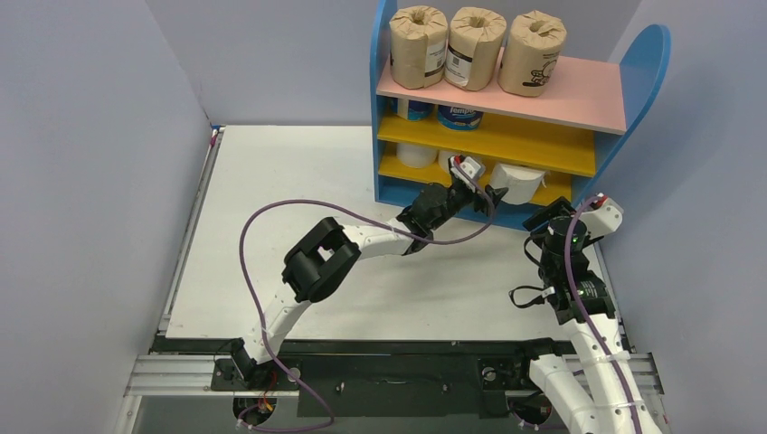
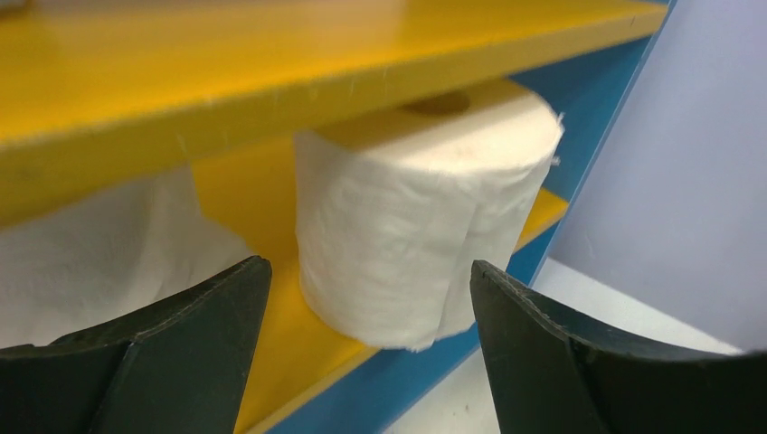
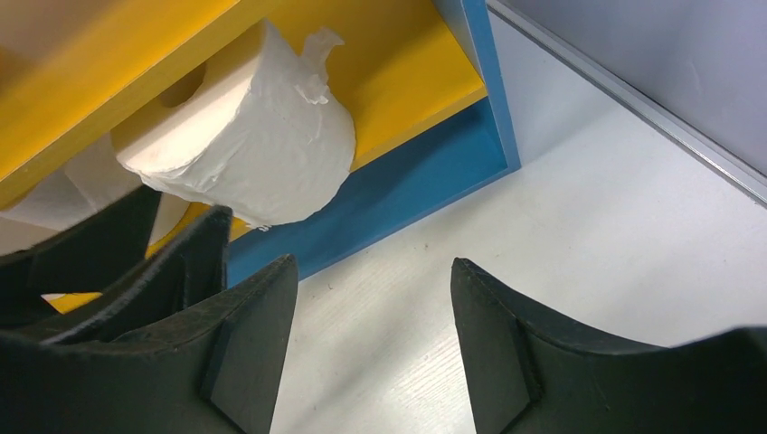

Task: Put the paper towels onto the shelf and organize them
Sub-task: Place the paper towel on the shelf.

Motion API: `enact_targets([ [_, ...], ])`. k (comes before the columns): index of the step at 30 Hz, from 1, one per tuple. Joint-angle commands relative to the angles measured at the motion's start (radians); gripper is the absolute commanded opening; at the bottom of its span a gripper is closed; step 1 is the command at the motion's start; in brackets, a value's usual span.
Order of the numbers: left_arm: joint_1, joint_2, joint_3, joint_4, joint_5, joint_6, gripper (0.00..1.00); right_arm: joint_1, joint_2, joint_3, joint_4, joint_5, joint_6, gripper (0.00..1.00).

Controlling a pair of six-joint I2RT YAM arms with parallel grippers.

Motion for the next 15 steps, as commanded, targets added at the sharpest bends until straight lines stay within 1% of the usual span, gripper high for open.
enact_targets([
  [1, 0.006, -0.084, -0.037, 0.055, 0.018, 0.0, 0.79, 0.009, 0.014, -0.012, 0.051, 0.034, 0.012, 0.59],
  [5, 0.001, -0.123, -0.079, 0.084, 0.021, 0.003, 0.8, 0.007, 0.018, -0.011, 0.05, 0.016, -0.006, 0.61],
  [8, 0.0, -0.165, -0.119, 0.09, 0.02, 0.003, 0.8, 0.005, 0.018, -0.003, 0.051, -0.017, -0.024, 0.63],
  [10, -0.003, -0.212, -0.176, 0.104, 0.017, 0.004, 0.8, 0.004, 0.015, -0.002, 0.055, -0.031, -0.027, 0.66],
  [13, -0.003, -0.293, -0.342, 0.159, -0.02, -0.013, 0.8, 0.005, 0.005, -0.025, 0.085, -0.053, -0.019, 0.69],
  [14, -0.003, -0.343, -0.376, 0.166, -0.032, -0.018, 0.8, 0.004, 0.003, -0.032, 0.094, -0.06, -0.014, 0.69],
  [15, -0.003, -0.37, -0.446, 0.173, -0.055, -0.032, 0.8, 0.005, -0.002, -0.048, 0.112, -0.061, -0.003, 0.7],
])
